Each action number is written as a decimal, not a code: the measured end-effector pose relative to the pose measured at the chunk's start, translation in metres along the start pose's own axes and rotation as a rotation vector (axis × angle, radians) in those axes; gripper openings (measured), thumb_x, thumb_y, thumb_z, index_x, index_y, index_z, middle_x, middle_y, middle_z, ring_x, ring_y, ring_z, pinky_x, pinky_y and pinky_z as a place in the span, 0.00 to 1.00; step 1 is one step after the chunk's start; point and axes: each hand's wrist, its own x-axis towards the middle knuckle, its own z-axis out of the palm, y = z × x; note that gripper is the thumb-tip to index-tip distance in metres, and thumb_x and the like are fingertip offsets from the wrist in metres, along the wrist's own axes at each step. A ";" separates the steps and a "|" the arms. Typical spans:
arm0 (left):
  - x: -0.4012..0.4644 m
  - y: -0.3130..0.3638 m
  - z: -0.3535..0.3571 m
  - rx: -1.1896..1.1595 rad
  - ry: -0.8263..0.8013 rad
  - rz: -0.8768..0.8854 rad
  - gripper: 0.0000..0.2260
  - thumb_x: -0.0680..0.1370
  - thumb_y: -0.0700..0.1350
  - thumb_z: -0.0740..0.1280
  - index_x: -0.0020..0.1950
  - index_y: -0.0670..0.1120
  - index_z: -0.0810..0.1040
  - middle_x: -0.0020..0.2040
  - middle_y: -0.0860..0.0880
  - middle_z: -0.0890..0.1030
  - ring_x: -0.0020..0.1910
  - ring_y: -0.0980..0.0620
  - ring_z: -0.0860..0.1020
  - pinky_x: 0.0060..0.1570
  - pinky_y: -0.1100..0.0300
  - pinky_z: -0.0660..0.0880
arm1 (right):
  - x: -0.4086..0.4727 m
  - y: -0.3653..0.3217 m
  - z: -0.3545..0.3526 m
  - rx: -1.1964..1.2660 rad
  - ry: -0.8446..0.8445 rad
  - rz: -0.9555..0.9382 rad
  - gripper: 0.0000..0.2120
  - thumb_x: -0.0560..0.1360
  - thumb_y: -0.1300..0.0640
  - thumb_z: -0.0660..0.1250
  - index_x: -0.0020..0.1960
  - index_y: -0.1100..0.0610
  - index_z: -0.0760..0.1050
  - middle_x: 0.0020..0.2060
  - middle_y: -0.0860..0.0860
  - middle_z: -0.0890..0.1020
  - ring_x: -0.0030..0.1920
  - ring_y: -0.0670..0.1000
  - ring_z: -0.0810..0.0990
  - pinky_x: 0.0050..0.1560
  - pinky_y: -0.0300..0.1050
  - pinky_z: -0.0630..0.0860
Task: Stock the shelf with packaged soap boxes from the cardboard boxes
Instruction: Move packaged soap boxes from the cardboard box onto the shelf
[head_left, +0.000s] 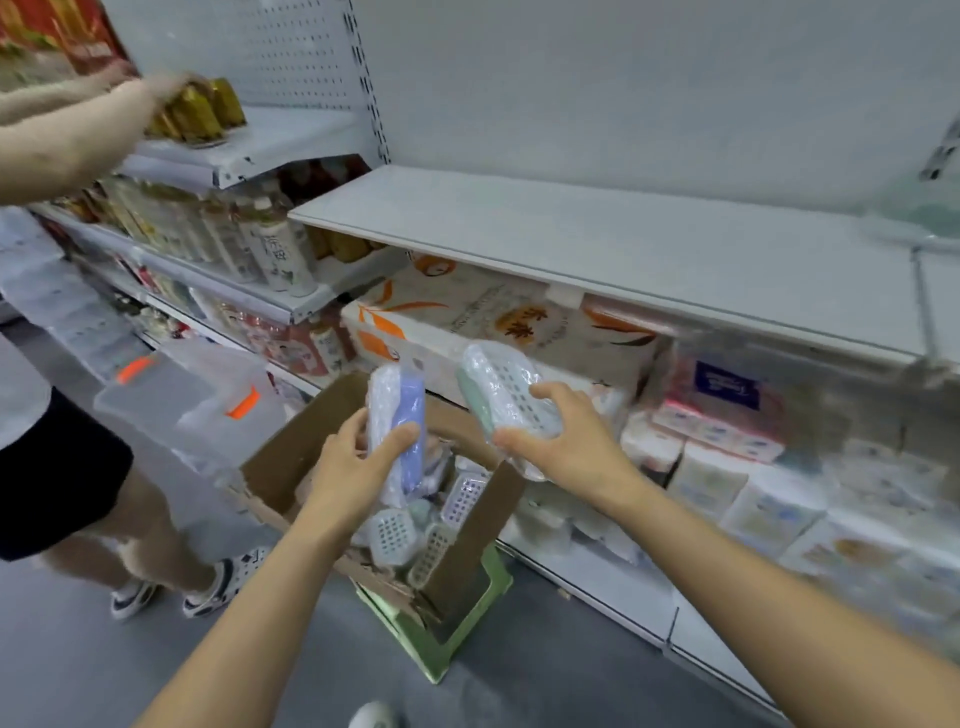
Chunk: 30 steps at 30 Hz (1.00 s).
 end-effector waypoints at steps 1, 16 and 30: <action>0.021 -0.015 -0.009 0.021 -0.009 -0.018 0.28 0.75 0.60 0.69 0.72 0.53 0.69 0.61 0.50 0.78 0.52 0.52 0.80 0.45 0.56 0.78 | 0.016 -0.002 0.021 -0.003 -0.016 0.024 0.35 0.67 0.39 0.73 0.70 0.47 0.66 0.66 0.47 0.67 0.61 0.47 0.69 0.61 0.50 0.73; 0.361 -0.236 -0.094 0.235 -0.340 -0.462 0.49 0.59 0.72 0.68 0.75 0.50 0.66 0.70 0.43 0.71 0.64 0.40 0.74 0.66 0.44 0.71 | 0.253 0.025 0.329 -0.073 -0.106 0.584 0.39 0.68 0.33 0.69 0.72 0.49 0.64 0.70 0.52 0.66 0.69 0.55 0.68 0.65 0.52 0.70; 0.437 -0.311 -0.031 0.633 -0.559 -0.420 0.35 0.76 0.66 0.63 0.76 0.48 0.64 0.74 0.40 0.64 0.73 0.40 0.61 0.72 0.48 0.59 | 0.342 0.072 0.413 -0.578 -0.244 0.514 0.37 0.69 0.37 0.69 0.71 0.54 0.64 0.67 0.55 0.64 0.68 0.58 0.60 0.63 0.55 0.64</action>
